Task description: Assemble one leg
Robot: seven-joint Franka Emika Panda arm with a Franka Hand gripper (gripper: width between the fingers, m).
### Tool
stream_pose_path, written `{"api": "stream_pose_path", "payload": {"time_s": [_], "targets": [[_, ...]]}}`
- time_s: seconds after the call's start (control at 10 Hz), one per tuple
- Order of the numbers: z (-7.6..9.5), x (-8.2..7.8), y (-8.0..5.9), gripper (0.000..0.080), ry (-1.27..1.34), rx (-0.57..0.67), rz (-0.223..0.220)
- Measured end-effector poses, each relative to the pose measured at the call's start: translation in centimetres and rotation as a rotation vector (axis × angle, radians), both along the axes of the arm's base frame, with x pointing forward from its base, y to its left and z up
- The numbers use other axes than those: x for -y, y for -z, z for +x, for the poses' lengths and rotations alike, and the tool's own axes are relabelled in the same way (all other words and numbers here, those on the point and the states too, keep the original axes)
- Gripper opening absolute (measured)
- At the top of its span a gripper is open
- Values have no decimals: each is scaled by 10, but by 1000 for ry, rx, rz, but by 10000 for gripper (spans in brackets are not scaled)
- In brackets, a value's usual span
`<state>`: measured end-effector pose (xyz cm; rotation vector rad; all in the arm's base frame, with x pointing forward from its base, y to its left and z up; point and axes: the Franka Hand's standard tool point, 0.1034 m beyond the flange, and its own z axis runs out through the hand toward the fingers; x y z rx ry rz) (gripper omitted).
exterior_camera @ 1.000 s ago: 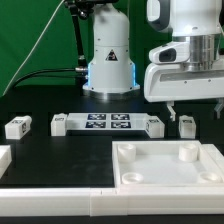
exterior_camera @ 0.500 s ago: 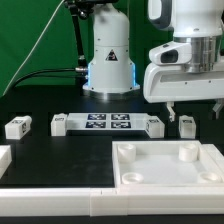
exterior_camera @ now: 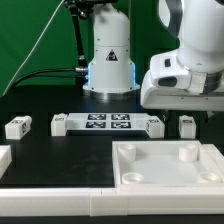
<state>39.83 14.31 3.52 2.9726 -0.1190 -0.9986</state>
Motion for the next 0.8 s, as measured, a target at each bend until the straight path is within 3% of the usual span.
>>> {"api": "stream_pose_path", "payload": {"time_s": [0.2, 0.3, 0.4, 0.8], "targets": [[-3, -6, 1, 649, -9, -162, -1], [-9, -9, -2, 649, -9, -304, 3], [-3, -12, 5, 649, -9, -343, 7], [-8, -11, 14, 649, -10, -347, 5]]}}
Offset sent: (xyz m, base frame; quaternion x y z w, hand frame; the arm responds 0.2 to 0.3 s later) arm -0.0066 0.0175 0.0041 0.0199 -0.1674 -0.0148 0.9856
